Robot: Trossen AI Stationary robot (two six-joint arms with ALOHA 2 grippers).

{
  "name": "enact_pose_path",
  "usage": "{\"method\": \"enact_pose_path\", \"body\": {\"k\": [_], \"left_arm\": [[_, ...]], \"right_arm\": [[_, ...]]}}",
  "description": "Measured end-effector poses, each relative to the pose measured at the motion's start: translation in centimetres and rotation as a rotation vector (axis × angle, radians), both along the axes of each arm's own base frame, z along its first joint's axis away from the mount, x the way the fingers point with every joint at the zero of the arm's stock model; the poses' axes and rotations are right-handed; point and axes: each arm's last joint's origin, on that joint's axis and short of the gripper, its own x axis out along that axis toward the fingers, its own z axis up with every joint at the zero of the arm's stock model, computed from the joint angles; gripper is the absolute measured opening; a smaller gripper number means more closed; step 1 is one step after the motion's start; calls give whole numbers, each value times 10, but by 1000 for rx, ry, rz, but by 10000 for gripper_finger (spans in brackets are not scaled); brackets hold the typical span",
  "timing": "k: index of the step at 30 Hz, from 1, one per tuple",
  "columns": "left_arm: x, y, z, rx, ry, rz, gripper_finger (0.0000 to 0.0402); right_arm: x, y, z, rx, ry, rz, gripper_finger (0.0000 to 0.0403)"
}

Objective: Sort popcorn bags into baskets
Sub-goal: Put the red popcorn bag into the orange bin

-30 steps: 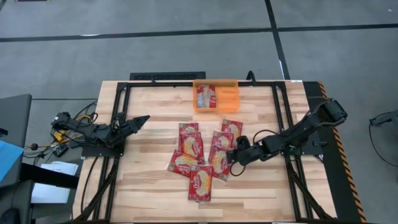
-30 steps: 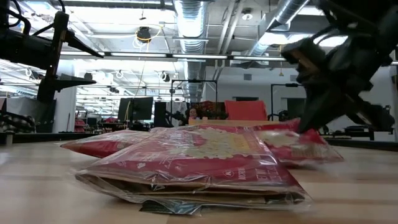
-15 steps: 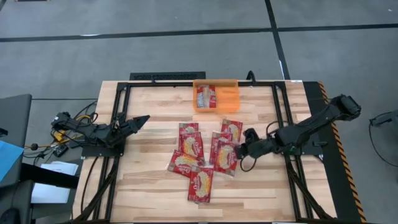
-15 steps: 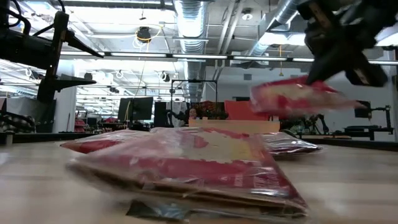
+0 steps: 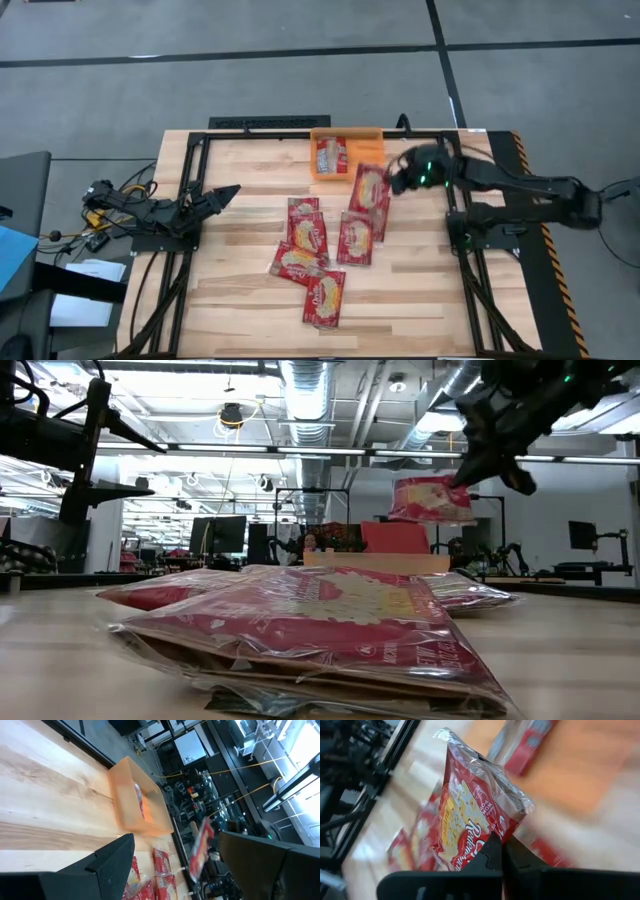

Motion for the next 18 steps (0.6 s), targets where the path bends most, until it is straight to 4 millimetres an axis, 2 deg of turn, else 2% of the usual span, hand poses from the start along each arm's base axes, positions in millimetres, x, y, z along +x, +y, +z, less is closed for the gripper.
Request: {"method": "enact_pose_path", "body": {"k": [9, 18], "left_arm": [[0, 1, 0, -10, -4, 26, 279], [-1, 1, -1, -11, -1, 60, 279]], "right_arm": [[-24, -75, -1, -72, -48, -24, 6], [-7, -141, 20, -163, 33, 32, 18]]}}
